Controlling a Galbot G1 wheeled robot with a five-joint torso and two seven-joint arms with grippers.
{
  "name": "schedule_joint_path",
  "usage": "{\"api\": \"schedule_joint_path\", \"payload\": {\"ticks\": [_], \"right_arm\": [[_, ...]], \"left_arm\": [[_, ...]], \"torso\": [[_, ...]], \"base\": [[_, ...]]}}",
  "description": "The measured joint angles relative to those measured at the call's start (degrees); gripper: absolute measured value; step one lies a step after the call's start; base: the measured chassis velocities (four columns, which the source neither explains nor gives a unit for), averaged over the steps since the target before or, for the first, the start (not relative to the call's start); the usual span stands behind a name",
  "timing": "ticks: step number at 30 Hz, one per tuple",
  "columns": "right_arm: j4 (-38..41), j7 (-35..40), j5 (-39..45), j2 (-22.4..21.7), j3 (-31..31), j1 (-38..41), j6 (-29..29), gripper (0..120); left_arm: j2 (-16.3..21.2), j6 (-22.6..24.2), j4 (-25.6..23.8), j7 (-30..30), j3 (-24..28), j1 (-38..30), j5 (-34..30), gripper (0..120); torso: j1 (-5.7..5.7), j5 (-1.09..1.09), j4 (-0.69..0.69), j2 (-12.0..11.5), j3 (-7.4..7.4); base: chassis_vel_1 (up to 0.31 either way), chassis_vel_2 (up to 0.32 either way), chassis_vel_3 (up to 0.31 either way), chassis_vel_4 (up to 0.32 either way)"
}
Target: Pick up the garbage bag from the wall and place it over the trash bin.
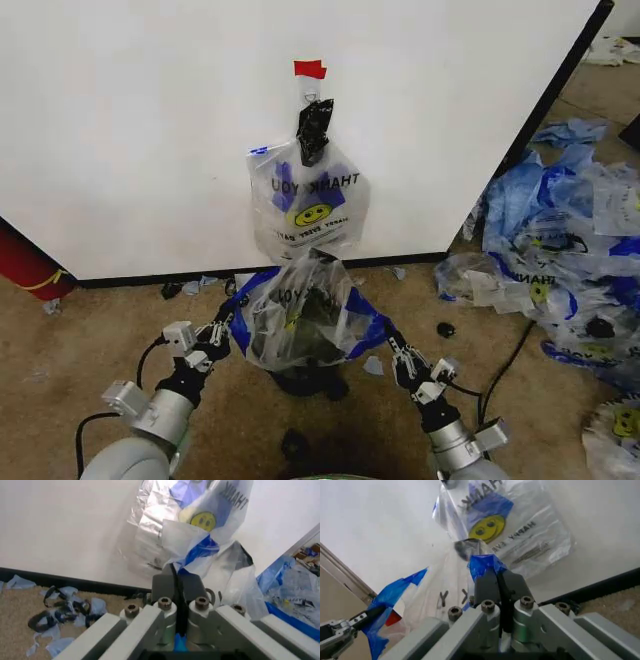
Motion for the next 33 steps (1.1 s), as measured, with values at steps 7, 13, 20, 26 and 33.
{"api": "schedule_joint_path", "payload": {"ticks": [7,13,20,26,33], "right_arm": [[2.09,0.94,-0.34,-1.45,1.53,-2.5,-0.3,0],[0.55,1.39,-0.45,-1.5,2.83,-3.77,-0.27,0],[-2.57,1.46,-0.18,-0.46,2.89,-3.13,0.08,0],[-3.28,1.62,-0.16,-0.2,2.6,-3.1,0.17,0],[-2.03,1.95,-0.33,-0.31,2.23,-3.45,0.09,0]], "left_arm": [[0.25,1.04,-1.76,-1.2,-0.74,2.52,0.08,0],[0.2,1.39,-0.79,-2.3,-0.59,3.0,0.72,0],[0.12,1.91,1.26,-3.74,0.19,2.73,1.15,0],[0.18,2.28,1.37,-4.54,0.76,3.07,1.5,0],[0.28,2.94,0.85,-5.11,0.97,3.08,1.53,0]], "torso": [[0.0,0.0,0.0,0.0,0.0],[0.0,0.0,0.0,0.0,0.0],[0.0,0.0,0.0,0.0,0.0],[0.0,0.01,0.0,0.0,0.0],[0.0,0.0,0.0,0.0,0.0]], "base": [[0.0,0.0,0.0,0.0],[0.0,0.0,0.0,0.0],[0.0,0.0,0.0,0.0],[0.0,0.0,0.0,0.0],[0.0,0.0,0.0,0.0]]}}
